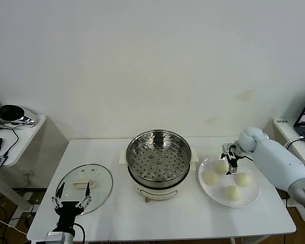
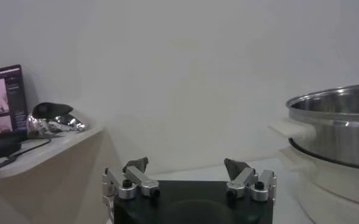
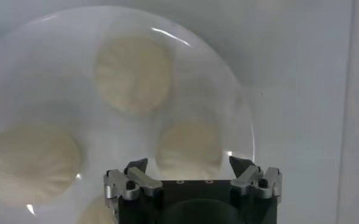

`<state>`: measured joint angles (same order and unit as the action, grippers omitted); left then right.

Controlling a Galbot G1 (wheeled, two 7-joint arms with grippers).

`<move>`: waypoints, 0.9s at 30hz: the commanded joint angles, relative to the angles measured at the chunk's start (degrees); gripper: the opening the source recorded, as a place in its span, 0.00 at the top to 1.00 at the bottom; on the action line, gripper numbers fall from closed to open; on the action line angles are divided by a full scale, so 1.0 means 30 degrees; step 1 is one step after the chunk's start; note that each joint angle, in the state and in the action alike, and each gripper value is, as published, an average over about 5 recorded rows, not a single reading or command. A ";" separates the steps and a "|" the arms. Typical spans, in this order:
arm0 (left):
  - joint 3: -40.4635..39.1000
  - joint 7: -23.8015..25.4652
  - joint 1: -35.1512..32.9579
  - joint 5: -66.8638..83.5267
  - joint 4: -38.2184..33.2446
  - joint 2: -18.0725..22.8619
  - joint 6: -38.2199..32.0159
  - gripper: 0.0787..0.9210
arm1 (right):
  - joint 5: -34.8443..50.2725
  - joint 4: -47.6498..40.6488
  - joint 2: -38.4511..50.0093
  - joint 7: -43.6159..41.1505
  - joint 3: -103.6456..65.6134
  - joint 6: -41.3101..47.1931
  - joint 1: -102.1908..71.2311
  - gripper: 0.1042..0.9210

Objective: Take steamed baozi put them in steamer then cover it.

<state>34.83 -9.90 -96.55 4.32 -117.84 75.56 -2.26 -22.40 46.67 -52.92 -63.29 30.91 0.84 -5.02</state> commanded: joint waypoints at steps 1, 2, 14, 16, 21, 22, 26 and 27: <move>-0.0048 -0.0002 -0.0003 -0.0087 0.0001 0.0035 -0.0020 0.12 | -0.0135 -0.0678 -0.0469 -0.0050 0.0085 0.0027 0.0087 0.18; -0.0054 -0.0004 -0.0009 -0.0100 -0.0013 0.0040 -0.0028 0.12 | -0.0117 -0.0683 -0.0471 -0.0032 0.0080 0.0035 0.0086 0.20; -0.0039 -0.0014 -0.0113 -0.0171 -0.0085 0.0056 -0.0131 0.12 | 0.0176 -0.0050 -0.0032 0.0027 0.0179 0.0011 0.0190 0.55; -0.0036 -0.0010 -0.0123 -0.0170 -0.0115 0.0046 -0.0128 0.12 | 0.0482 0.0491 0.0304 0.0000 0.0394 0.0036 0.0358 0.56; -0.0057 0.0016 -0.0079 -0.0116 -0.0088 0.0019 -0.0120 0.12 | 0.2028 0.2715 0.1682 -0.0131 0.1578 0.0253 0.1731 0.56; -0.0069 0.0023 -0.0063 -0.0095 -0.0069 0.0009 -0.0120 0.12 | 0.2355 0.3168 0.1975 -0.0160 0.1805 0.0300 0.2126 0.56; -0.0129 0.0049 0.0026 -0.0010 0.0015 -0.0050 -0.0132 0.12 | 0.4233 0.5151 0.3127 -0.0291 0.2987 0.0557 0.4298 0.55; -0.0148 0.0057 0.0047 0.0011 0.0032 -0.0070 -0.0138 0.12 | 0.4767 0.5585 0.3331 -0.0314 0.3376 0.0619 0.4954 0.55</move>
<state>34.52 -9.81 -96.54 4.21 -117.91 75.49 -2.65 -15.65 54.51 -47.70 -64.23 36.16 2.30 1.64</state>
